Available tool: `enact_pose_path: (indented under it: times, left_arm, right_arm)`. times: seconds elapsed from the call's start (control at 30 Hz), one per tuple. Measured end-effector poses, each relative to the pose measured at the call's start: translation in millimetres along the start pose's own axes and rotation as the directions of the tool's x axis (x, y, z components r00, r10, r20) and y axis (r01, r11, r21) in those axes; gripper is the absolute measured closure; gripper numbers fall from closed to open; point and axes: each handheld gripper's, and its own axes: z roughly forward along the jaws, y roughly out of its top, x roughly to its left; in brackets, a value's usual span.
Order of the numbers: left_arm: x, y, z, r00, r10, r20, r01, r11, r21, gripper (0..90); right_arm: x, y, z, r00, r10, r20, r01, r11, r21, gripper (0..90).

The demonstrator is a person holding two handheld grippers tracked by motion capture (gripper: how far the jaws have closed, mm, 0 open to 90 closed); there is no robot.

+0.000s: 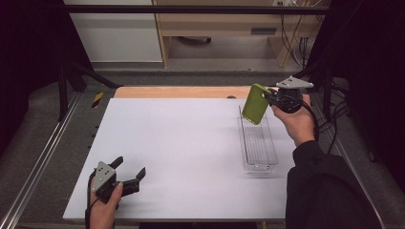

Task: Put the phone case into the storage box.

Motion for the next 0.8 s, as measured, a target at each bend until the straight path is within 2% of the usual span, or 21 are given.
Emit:
enact_pose_path:
  times: [0.33, 0.8]
  left_arm:
    - [-0.1, -0.9, 1.5, 1.0, 0.002, 0.002, -0.002, 1.0, 0.006, 4.9]
    - [-0.3, -1.4, 3.1, 1.0, 0.009, 0.004, -0.009, 0.9999, 0.012, 4.9]
  right_arm:
    - [0.2, -8.1, 22.1, 0.9999, -0.016, 0.004, 0.016, 0.999, 0.044, 76.5]
    - [0.4, -17.1, 45.7, 0.9998, -0.021, -0.006, 0.021, 0.998, 0.065, 76.5]
